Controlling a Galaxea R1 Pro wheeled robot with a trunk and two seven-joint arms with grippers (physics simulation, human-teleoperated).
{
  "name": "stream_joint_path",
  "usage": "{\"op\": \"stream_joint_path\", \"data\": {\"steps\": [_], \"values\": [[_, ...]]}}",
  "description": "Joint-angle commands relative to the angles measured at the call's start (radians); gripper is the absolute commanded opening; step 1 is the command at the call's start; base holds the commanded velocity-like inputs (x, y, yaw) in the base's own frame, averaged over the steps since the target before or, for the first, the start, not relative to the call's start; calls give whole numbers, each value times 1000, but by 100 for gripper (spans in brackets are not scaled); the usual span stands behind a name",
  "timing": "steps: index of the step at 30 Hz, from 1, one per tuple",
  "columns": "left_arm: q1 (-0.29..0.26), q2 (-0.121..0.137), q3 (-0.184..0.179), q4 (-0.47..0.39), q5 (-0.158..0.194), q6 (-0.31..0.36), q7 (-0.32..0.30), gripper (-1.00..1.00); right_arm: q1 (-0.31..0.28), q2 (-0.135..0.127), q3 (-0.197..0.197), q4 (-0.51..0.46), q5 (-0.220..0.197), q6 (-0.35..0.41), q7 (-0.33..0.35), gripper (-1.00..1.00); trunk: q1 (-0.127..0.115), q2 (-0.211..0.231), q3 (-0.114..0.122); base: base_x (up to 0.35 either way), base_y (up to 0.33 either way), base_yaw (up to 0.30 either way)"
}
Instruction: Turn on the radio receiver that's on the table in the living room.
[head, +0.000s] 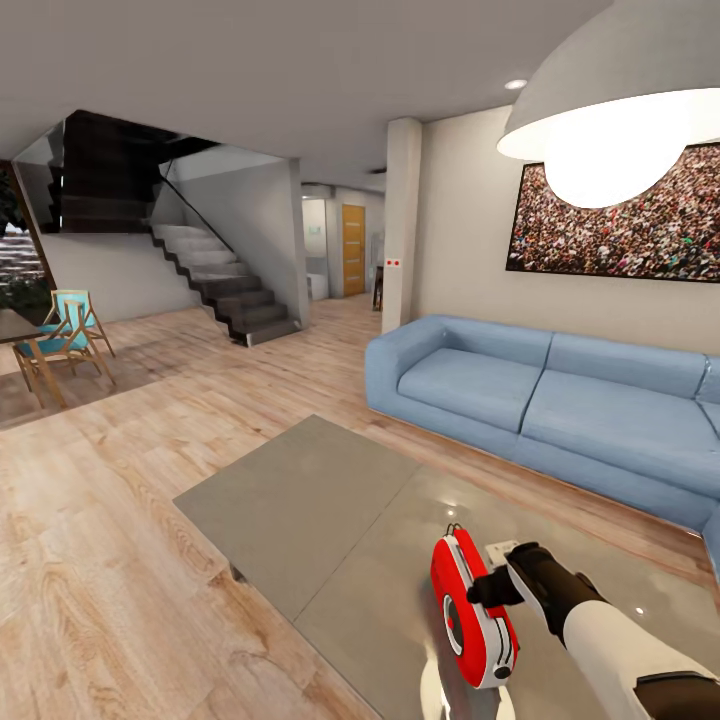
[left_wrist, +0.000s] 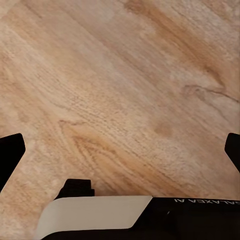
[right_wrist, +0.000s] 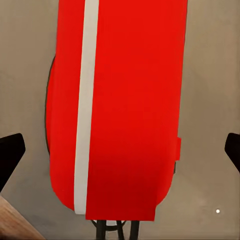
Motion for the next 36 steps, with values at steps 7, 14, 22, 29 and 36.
{"op": "stream_joint_path", "data": {"steps": [7, 14, 22, 29, 36], "values": [[0, -1, 0, 0, 0, -1, 0, 100, 0, 0, 0, 3, 1, 0, -1, 100, 11, -21, -9, 0, 0, 0], [0, -1, 1, 0, 0, -1, 1, 100, 0, 0, -1, 3, 2, 0, -1, 100, 11, -21, -9, 0, 0, 0], [0, -1, 1, 0, 0, -1, 2, 100, 0, 0, -1, 3, 1, -25, -1, 100, 15, -28, -13, 0, 0, 0], [0, -2, 1, 0, 0, -1, 2, 100, 0, 0, -1, 3, 1, -34, -1, 100, 27, -49, -22, 0, 0, 0], [0, -3, 1, 0, 0, -1, 2, 100, 0, 0, -1, 3, 0, -35, -1, 100, 27, -49, -22, 0, 0, 0]]}}
